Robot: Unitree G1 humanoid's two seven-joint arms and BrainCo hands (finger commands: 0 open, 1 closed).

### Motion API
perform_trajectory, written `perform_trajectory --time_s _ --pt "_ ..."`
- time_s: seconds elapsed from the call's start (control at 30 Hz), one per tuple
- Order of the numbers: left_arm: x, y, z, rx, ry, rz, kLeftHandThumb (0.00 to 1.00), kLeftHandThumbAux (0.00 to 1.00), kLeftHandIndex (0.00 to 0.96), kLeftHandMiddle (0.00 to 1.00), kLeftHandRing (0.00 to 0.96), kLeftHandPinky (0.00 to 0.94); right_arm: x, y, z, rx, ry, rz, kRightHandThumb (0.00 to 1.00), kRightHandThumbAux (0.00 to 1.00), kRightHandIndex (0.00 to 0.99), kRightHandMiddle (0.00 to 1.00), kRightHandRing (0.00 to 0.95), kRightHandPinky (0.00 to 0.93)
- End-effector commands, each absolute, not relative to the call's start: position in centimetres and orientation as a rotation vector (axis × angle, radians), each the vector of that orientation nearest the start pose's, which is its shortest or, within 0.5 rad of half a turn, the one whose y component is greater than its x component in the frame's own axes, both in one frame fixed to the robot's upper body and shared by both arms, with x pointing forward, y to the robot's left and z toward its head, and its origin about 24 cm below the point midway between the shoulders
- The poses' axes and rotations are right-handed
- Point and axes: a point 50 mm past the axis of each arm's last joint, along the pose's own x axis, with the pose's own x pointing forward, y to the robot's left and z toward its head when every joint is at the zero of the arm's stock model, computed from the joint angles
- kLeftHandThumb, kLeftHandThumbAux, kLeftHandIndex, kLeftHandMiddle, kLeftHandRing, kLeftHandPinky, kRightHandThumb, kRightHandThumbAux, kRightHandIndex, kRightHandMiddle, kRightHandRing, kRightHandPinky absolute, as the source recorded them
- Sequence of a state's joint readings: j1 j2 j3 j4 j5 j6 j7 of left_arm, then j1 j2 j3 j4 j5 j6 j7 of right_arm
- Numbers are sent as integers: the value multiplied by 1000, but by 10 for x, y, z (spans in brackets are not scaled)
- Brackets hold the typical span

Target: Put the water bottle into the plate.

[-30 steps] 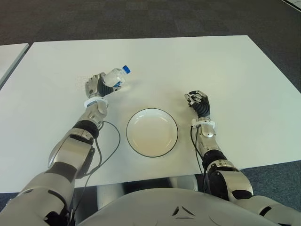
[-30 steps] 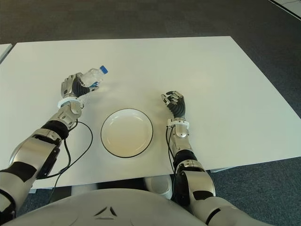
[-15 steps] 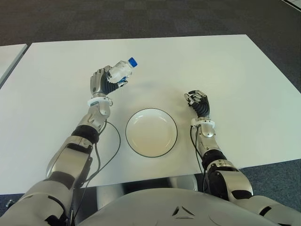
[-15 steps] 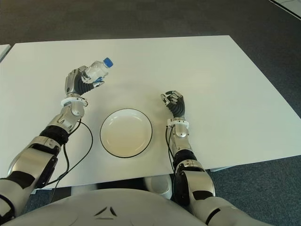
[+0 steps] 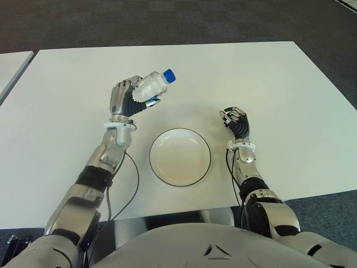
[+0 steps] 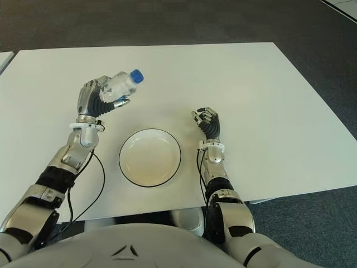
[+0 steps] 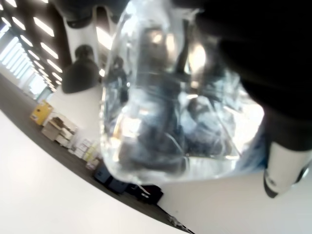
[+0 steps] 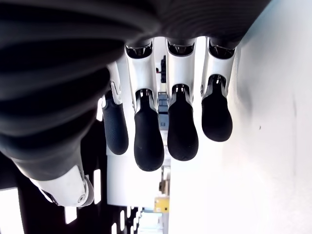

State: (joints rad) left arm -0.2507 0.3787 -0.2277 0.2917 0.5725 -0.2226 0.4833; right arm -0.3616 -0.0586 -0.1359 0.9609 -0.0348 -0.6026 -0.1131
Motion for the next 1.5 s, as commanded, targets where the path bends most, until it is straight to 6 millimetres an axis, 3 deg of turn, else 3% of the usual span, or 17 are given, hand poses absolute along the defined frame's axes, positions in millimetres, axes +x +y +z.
perform_trajectory --time_s 0.03,0.27,0.43,0.87,1.5 --pt "278 167 76 926 -456 20 948 654 379 502 522 760 283 -172 -29 -45 66 -150 710 726 438 702 691 691" --pt "256 161 77 958 -459 -158 948 653 381 506 522 660 283 -171 -29 -48 68 -146 710 726 438 696 687 687" --pt "247 156 78 1005 -447 -273 949 651 385 510 522 746 283 -171 -29 -45 68 -143 709 726 438 696 688 691" --pt "225 145 76 1127 -509 -439 951 649 390 514 531 811 284 -170 -29 -45 63 -142 709 726 438 698 692 693" --pt "212 131 43 1114 -260 -622 951 649 395 514 515 736 284 -170 -28 -51 60 -148 709 727 438 688 677 672"
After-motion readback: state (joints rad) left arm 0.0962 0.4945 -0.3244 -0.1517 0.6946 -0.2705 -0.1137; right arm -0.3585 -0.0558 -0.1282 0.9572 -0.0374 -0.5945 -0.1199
